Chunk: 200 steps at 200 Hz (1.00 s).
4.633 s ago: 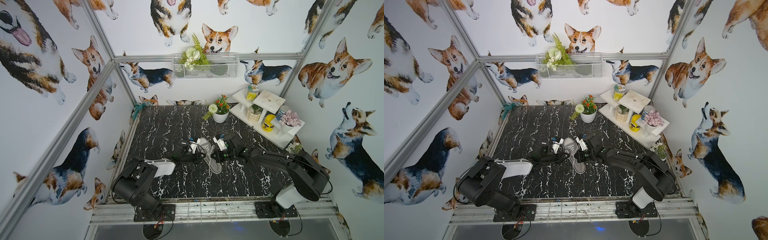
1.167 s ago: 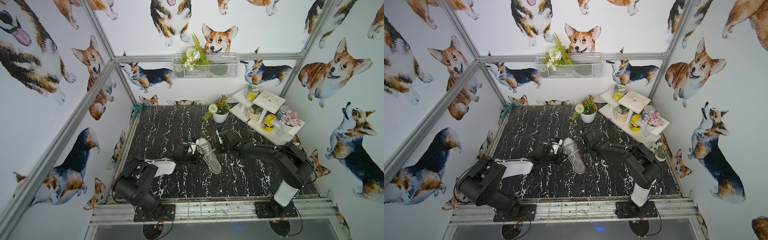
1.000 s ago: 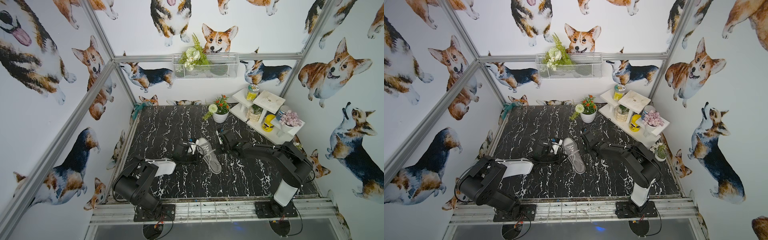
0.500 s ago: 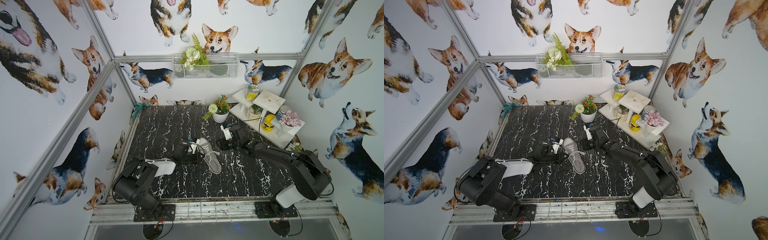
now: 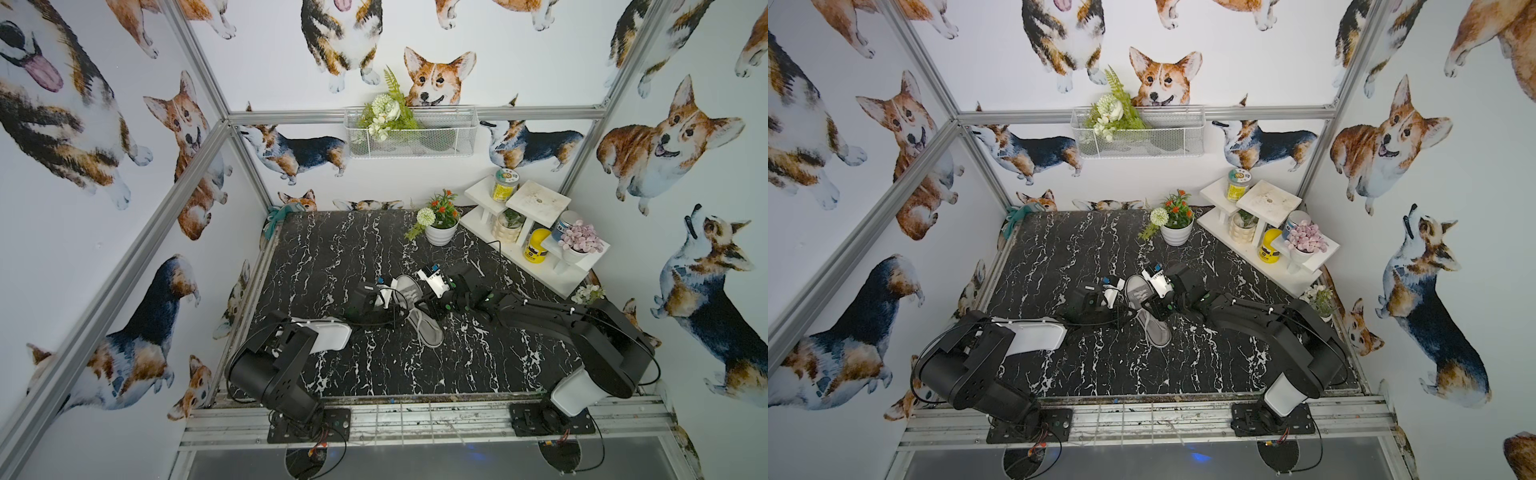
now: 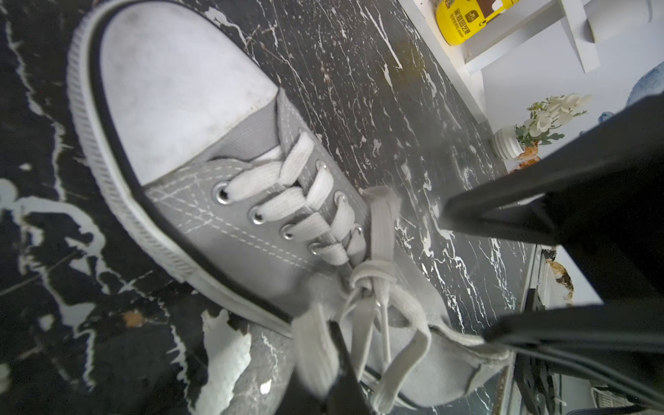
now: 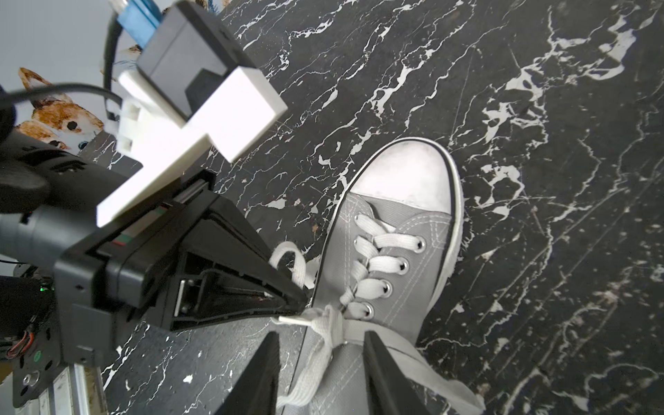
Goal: Tie the shoes
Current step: Tie the shoelace on the shoe.
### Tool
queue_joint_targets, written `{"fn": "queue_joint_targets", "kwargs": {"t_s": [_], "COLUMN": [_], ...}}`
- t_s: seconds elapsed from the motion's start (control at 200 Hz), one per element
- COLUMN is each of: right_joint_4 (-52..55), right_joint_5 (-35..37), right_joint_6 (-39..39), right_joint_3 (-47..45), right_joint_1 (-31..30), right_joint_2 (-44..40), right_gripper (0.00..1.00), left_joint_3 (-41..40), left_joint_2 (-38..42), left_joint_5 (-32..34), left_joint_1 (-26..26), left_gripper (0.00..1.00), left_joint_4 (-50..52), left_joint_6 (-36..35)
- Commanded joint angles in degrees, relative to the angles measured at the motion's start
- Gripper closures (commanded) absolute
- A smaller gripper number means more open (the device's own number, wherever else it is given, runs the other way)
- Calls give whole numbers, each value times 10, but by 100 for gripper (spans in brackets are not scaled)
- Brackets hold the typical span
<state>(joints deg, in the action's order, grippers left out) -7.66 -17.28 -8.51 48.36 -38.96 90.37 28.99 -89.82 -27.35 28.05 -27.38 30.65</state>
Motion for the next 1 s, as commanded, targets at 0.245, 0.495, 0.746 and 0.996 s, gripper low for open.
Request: {"fn": "queue_joint_targets", "kwargs": {"t_s": [0.245,0.495,0.746,0.996], "right_joint_4": [-30,-30,-31,-33], "right_joint_5": [-10,-17,-5,-4], "right_joint_6": [20,52,112,148], "right_joint_3": [2,2,-1,6], "right_joint_1": [-1,-3,-14,-21], "right_joint_2": [5,8,7,24], "right_gripper": [60,56,51,53], "left_joint_3": [19,23,25,26], "left_joint_2": [-10,-14,-17,-20], "left_joint_5": [0,2,-4,-6], "left_joint_1": [-12,-17,-18,-18], "left_gripper": [75,87,100,100], "left_joint_4": [-17,-18,-15,-15], "left_joint_6": [10,12,14,21]}}
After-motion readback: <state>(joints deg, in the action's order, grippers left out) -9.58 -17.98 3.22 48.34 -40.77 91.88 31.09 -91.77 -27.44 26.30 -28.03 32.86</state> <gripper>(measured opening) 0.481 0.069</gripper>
